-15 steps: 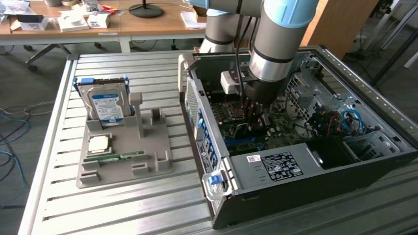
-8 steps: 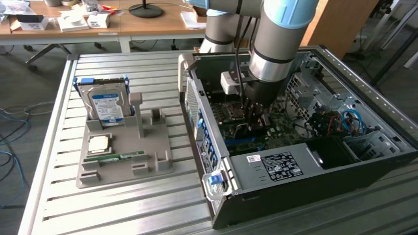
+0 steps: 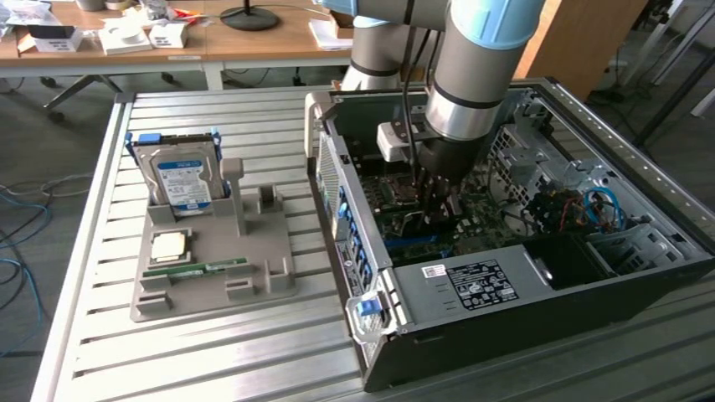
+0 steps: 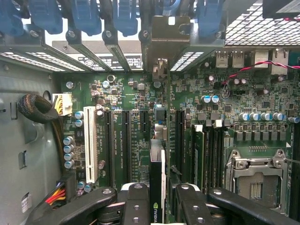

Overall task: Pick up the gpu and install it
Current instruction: 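Insert the gpu into the slot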

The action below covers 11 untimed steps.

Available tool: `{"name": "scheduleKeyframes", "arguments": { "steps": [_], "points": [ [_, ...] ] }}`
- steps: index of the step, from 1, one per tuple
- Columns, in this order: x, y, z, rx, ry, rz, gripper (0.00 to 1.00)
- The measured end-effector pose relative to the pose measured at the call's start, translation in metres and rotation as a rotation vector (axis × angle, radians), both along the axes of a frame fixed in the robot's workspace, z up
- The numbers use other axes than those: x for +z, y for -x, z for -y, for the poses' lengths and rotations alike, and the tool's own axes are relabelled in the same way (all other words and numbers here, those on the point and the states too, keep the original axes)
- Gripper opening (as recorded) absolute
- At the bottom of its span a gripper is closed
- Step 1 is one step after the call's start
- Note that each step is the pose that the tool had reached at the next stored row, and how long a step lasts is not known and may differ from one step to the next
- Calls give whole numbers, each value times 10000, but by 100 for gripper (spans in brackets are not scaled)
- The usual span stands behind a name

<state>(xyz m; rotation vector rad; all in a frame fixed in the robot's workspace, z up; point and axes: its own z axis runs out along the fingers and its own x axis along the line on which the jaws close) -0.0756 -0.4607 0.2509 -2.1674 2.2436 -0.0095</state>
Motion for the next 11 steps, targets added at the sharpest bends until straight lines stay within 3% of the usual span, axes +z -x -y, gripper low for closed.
{"name": "scheduleKeyframes", "arguments": {
  "steps": [11],
  "points": [
    [-8,0,0,0,0,4,26]
  ]
}}
